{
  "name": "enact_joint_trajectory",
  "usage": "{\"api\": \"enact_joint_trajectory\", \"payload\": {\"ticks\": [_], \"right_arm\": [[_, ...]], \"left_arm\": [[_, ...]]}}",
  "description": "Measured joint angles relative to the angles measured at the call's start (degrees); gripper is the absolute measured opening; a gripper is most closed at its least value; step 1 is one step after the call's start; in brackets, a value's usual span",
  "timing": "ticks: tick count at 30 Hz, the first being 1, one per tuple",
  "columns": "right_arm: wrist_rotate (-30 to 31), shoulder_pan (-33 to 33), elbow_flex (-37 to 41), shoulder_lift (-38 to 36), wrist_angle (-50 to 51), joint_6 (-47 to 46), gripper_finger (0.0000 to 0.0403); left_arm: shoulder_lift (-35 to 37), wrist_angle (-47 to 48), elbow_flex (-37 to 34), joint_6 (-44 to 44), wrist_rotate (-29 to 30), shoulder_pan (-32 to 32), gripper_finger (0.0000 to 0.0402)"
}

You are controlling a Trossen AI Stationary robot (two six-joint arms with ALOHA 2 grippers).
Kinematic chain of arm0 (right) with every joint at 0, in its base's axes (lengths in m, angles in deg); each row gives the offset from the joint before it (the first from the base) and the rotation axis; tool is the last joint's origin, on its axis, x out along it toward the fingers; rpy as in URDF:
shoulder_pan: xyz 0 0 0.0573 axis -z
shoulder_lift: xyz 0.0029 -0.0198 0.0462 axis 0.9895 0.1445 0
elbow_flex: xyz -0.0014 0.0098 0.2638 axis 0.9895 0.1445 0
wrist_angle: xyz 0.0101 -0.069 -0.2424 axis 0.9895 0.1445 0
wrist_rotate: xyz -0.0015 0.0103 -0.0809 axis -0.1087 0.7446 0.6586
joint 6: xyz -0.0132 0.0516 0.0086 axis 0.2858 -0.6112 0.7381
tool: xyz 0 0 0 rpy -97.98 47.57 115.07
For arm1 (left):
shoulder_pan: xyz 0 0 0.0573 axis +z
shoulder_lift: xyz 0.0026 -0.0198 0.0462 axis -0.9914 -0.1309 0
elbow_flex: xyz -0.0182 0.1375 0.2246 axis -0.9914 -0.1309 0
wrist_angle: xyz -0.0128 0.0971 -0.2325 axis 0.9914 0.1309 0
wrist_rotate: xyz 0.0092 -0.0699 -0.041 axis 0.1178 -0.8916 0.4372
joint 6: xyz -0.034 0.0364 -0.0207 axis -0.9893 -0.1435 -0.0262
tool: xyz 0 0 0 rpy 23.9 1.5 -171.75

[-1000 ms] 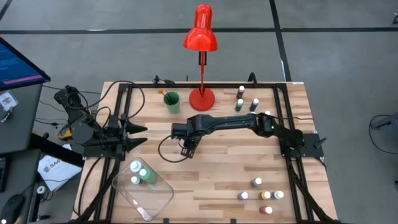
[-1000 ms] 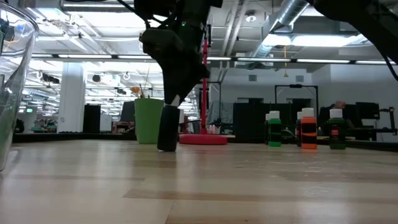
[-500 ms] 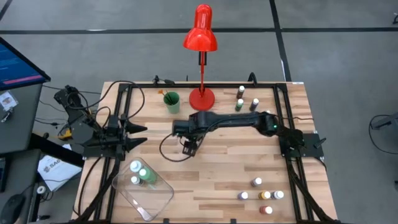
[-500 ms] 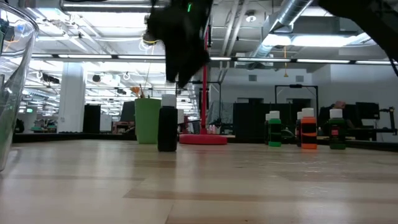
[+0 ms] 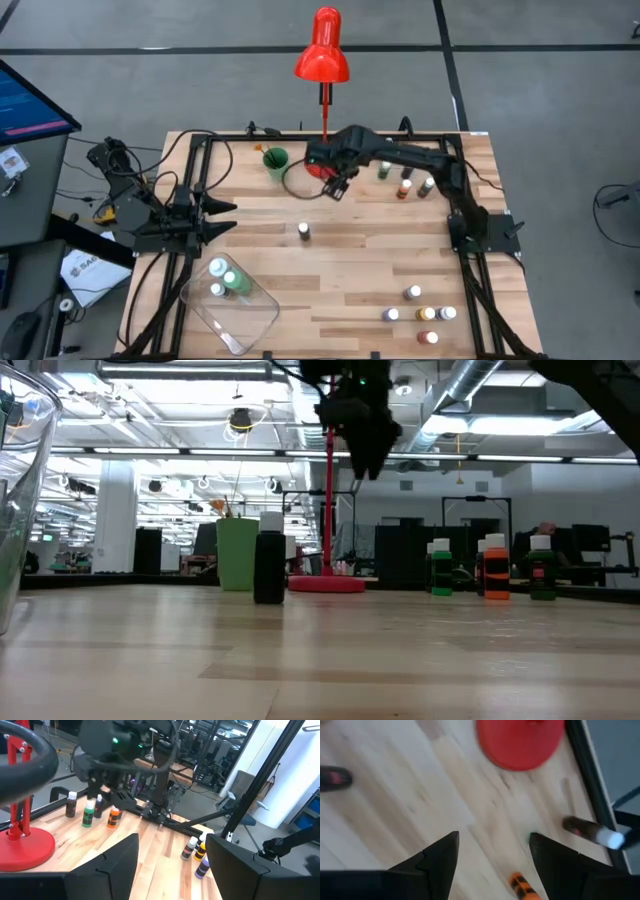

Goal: Pick & Place Paint Supplies
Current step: Move the green coloring bottle to the center of the table

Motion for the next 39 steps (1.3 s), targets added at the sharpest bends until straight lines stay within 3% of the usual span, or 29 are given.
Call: {"api": "enact_joint_trajectory", "payload": {"ticks": [7, 13, 17, 26, 39], "right_arm": [[-0.2, 7.6, 16.9, -7.8, -3.5, 2.1, 0.024], [-1.5, 13.8, 34.4, -16.6, -15.3, 2.3, 0.024], [-3.3, 16.9, 41.3, -19.4, -20.1, 2.3, 0.024], [-3.4, 19.2, 46.1, -19.5, -24.6, 4.9, 0.024], [-6.3, 21.7, 46.3, -19.4, -25.1, 8.8, 0.0224]], "left_arm": [[0.0, 0.0, 0.0, -0.1, 0.0, 0.0, 0.0222], [-0.1, -0.2, 0.0, -0.3, 0.0, 0.0, 0.0222], [-0.1, -0.2, 0.0, -0.3, 0.4, 0.0, 0.0222], [-0.1, -0.3, 0.0, -0.3, 1.3, 0.0, 0.0222], [-0.1, -0.5, 0.0, -0.4, 1.5, 0.0, 0.0222]]}}
